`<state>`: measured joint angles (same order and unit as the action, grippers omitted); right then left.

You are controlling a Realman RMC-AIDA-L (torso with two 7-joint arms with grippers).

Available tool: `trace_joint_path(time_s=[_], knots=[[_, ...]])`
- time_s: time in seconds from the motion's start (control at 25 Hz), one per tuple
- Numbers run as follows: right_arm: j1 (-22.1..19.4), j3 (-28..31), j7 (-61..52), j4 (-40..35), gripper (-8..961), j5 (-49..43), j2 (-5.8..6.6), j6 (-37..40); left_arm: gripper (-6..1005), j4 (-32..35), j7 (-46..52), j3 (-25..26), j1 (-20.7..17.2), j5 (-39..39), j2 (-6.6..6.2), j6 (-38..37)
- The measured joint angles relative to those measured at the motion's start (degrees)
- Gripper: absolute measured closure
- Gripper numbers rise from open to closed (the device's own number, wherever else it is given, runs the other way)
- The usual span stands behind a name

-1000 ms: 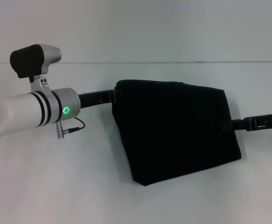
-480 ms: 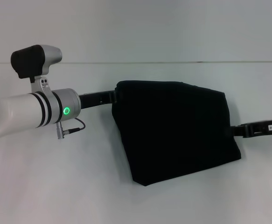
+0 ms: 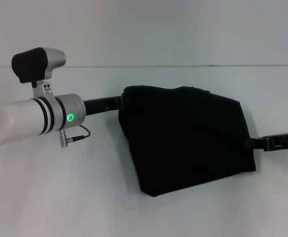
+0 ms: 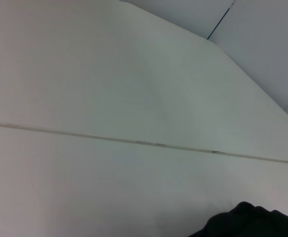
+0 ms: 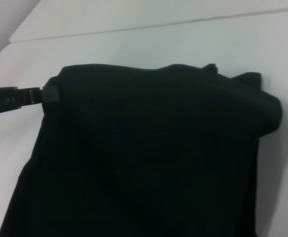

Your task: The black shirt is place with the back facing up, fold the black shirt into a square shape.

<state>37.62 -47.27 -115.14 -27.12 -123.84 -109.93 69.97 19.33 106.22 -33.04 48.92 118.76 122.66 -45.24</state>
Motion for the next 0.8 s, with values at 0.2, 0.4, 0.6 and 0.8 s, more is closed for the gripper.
trace_joint_path(time_s=[0.2, 0.4, 0.6, 0.8], knots=[[-0.32, 0.15, 0.10, -0.02, 941, -0.04, 0.19, 0.00, 981, -0.07, 0.30, -0.12, 0.03, 0.71, -0.06, -0.02], [-0.34, 0.63, -0.76, -0.13, 941, -0.14, 0.21, -0.06, 981, -0.08, 1.12, -0.18, 0.04, 1.58, -0.06, -0.19], [-0.84, 1.59, -0.05, -2.44, 938, -0.07, 0.12, 0.66, 982, -0.02, 1.43, -0.18, -0.02, 1.58, -0.06, -0.37], [-3.00, 4.13, 0.16, -6.99, 775, 0.07, -0.38, 1.38, 982, 0.06, 1.51, -0.18, -0.09, 1.58, -0.06, -0.42]])
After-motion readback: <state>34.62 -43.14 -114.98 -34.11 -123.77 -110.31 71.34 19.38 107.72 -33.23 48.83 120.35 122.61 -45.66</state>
